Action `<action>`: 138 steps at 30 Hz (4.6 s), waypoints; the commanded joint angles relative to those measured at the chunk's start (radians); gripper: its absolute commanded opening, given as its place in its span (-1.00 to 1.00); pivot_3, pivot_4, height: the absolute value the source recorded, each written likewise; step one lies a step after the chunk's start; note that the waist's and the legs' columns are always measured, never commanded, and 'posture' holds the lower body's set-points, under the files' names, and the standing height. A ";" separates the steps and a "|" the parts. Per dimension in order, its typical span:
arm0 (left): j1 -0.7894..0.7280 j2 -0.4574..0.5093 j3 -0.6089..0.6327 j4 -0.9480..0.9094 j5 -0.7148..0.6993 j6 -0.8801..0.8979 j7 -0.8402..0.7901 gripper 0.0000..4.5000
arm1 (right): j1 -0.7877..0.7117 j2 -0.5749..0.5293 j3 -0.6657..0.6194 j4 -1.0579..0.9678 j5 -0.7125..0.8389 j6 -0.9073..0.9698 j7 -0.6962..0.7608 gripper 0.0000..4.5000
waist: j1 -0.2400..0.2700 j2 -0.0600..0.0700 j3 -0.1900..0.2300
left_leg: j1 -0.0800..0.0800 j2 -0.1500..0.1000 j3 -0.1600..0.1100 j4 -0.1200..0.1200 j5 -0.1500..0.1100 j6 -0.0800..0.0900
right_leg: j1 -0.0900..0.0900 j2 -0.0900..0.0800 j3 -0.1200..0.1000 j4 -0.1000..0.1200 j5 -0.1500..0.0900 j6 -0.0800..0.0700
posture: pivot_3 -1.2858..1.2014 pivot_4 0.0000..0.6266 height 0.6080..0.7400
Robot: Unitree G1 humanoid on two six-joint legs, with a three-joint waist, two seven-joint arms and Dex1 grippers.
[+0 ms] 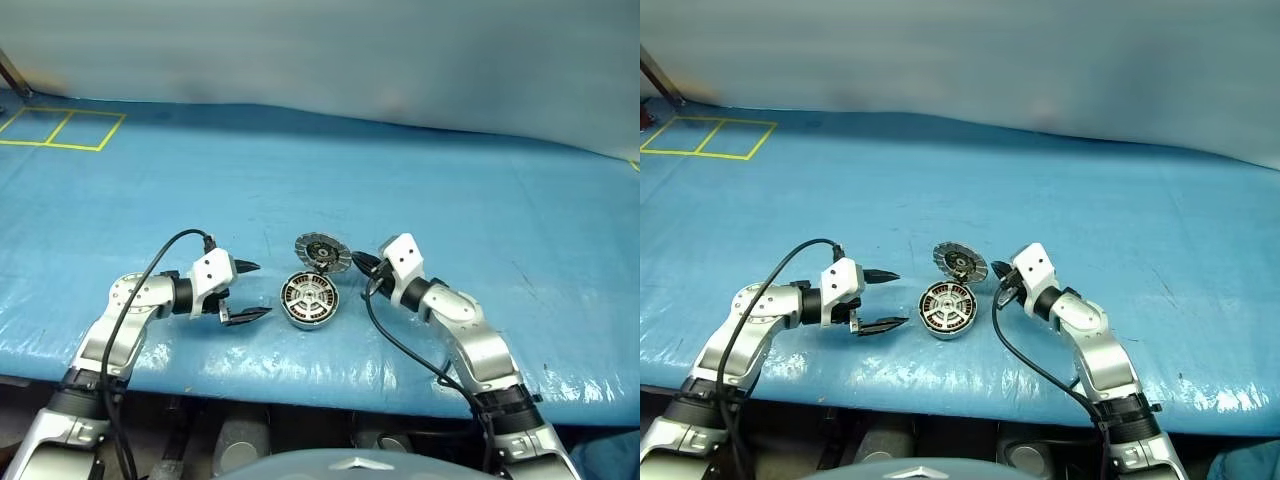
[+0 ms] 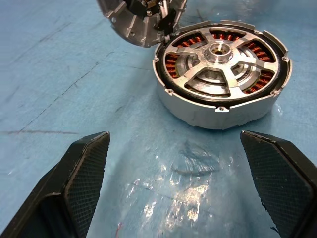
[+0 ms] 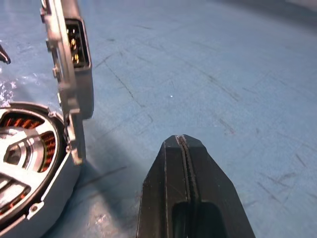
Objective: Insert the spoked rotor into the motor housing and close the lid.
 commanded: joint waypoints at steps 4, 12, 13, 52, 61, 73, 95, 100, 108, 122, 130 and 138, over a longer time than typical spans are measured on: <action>0.066 -0.039 0.045 -0.084 -0.045 0.015 0.087 0.99 | -0.144 0.036 0.035 0.034 0.043 -0.020 0.112 -1.00 | -0.004 0.001 0.000 | 0.000 0.000 0.000 0.000 0.000 0.000 | 0.000 0.000 0.000 0.000 0.000 0.000 | 0.03 -0.52 1.00; 0.149 -0.044 0.074 -0.130 -0.064 0.022 0.153 0.99 | -0.183 -0.005 0.120 -0.014 0.100 -0.013 0.349 -1.00 | -0.003 0.001 0.001 | 0.000 0.000 0.000 -0.002 0.000 0.000 | -0.001 0.000 0.000 -0.001 0.000 0.000 | 0.03 -0.52 1.00; 0.156 -0.043 0.077 -0.133 -0.066 0.022 0.158 0.99 | -0.177 -0.018 0.131 -0.026 0.100 -0.010 0.368 -1.00 | -0.003 0.001 0.001 | 0.000 0.000 0.000 -0.002 0.000 0.000 | -0.001 0.000 0.000 -0.001 0.000 0.000 | 0.03 -0.52 1.00; 0.141 -0.113 0.001 -0.132 -0.062 0.019 0.207 1.00 | 0.029 0.012 0.178 -0.020 -0.009 -0.049 0.214 0.40 | 0.002 0.000 -0.003 | 0.001 0.000 0.001 -0.002 -0.001 -0.001 | -0.006 -0.001 0.000 -0.003 0.000 -0.001 | 0.03 -0.52 1.00; 0.141 -0.118 -0.001 -0.126 -0.060 0.016 0.212 1.00 | 0.055 0.051 0.107 -0.091 0.098 -0.056 0.198 0.98 | 0.001 0.000 -0.003 | 0.000 0.000 0.002 -0.003 -0.001 -0.002 | -0.007 -0.002 0.000 -0.003 0.000 -0.001 | 0.03 -0.52 1.00; 0.153 -0.121 0.010 -0.119 -0.068 0.002 0.227 1.00 | 0.052 0.043 0.059 -0.204 0.197 -0.017 0.213 0.98 | 0.001 0.001 -0.002 | -0.004 0.000 0.002 -0.003 -0.001 -0.002 | -0.007 -0.002 0.000 -0.003 0.000 -0.001 | 0.03 -0.52 1.00; 0.168 -0.129 0.058 -0.102 -0.083 -0.028 0.240 1.00 | 0.065 0.006 0.020 -0.329 0.287 -0.004 0.200 0.98 | 0.001 0.001 -0.002 | -0.004 0.000 0.002 -0.004 -0.001 -0.002 | -0.007 -0.002 0.000 -0.003 -0.001 -0.001 | 0.03 -0.52 1.00; 0.172 -0.127 0.061 -0.103 -0.083 -0.031 0.243 1.00 | 0.063 0.005 0.022 -0.323 0.282 -0.014 0.197 0.98 | 0.001 0.001 -0.002 | -0.004 0.000 0.002 -0.004 -0.001 -0.002 | -0.007 -0.002 0.000 -0.004 -0.001 -0.001 | 0.03 -0.52 1.00; 0.174 -0.122 0.062 -0.105 -0.083 -0.028 0.246 1.00 | 0.064 0.007 0.029 -0.319 0.278 -0.020 0.196 0.98 | 0.001 0.001 -0.002 | -0.004 0.000 0.002 -0.004 -0.001 -0.002 | -0.007 -0.002 0.000 -0.004 -0.001 -0.001 | 0.03 -0.52 1.00; 0.189 -0.148 0.038 -0.102 -0.083 -0.026 0.251 1.00 | 0.072 0.002 0.023 -0.312 0.278 -0.017 0.195 0.98 | 0.001 0.001 -0.002 | -0.004 0.000 0.002 -0.004 -0.001 -0.002 | -0.008 -0.002 0.000 -0.004 -0.001 -0.002 | 0.03 -0.52 1.00; 0.197 -0.151 0.041 -0.105 -0.084 -0.027 0.253 1.00 | 0.065 0.005 0.019 -0.289 0.276 -0.015 0.190 0.98 | 0.001 0.001 -0.002 | -0.004 0.000 0.002 -0.005 -0.001 -0.002 | -0.008 -0.002 0.000 -0.004 -0.001 -0.002 | 0.03 -0.52 1.00; 0.206 -0.150 0.043 -0.108 -0.083 -0.029 0.259 1.00 | 0.056 0.026 0.001 -0.280 0.297 -0.014 0.176 0.98 | 0.001 0.001 -0.002 | -0.004 0.000 0.002 -0.005 -0.001 -0.002 | -0.008 -0.002 0.000 -0.004 -0.001 -0.002 | 0.03 -0.52 1.00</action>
